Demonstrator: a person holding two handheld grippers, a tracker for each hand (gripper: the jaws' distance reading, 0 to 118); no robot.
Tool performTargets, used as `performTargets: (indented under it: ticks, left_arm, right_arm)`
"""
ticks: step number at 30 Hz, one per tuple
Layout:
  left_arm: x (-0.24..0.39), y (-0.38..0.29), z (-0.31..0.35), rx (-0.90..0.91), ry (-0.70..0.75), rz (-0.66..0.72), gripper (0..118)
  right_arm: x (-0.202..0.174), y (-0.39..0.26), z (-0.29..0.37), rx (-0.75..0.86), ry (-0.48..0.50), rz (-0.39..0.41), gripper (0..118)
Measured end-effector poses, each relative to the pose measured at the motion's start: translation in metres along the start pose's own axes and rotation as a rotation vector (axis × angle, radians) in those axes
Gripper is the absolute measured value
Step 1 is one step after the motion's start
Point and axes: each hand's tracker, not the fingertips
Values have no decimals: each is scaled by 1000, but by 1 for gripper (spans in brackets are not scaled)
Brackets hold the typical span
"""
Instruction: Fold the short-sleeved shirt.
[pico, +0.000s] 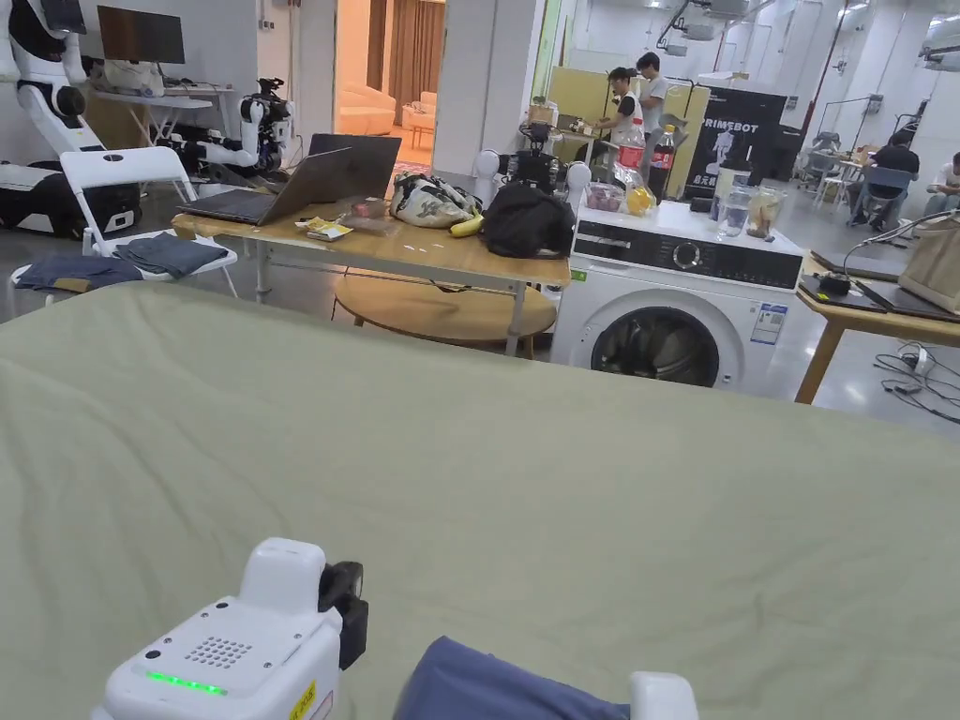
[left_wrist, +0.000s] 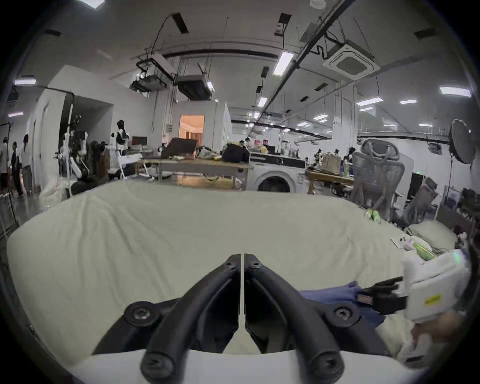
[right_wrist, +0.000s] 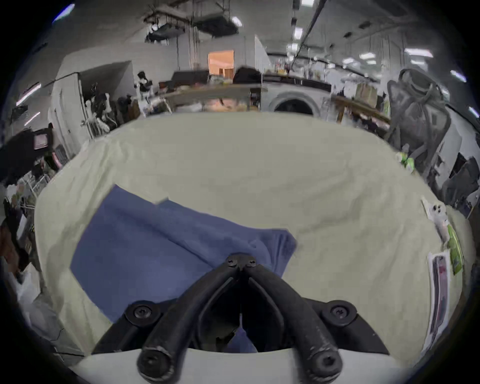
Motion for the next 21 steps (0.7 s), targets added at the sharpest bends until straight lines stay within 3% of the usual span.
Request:
performTargets:
  ticks: [6, 8, 9, 10, 11, 12, 15, 21]
  left_arm:
    - [-33, -10, -24, -283, -132, 126, 0]
    - [-44, -15, -36, -388, -200, 188, 7]
    - [-51, -17, -42, -417, -238, 231, 19]
    - [-59, -19, -48, -452, -279, 285, 43]
    - [-66, -20, -54, -479, -314, 331, 59]
    - [-73, -21, -60, -487, -359, 379, 67]
    - [-91, -28, -86, -558, -492, 554, 71]
    - [-84, -54, -145, -803, -719, 615, 72]
  right_arm:
    - [0, 9, -2, -26, -23, -7, 0]
    - [0, 9, -2, -29, -24, -2, 0]
    - [-1, 8, -2, -27, -26, 5, 0]
    - [0, 7, -2, -25, -25, 7, 0]
    - [0, 7, -2, -24, -24, 8, 0]
    - [1, 6, -2, -23, -22, 6, 0]
    - [2, 6, -1, -24, -15, -1, 0]
    - [4, 7, 0, -27, -7, -7, 0]
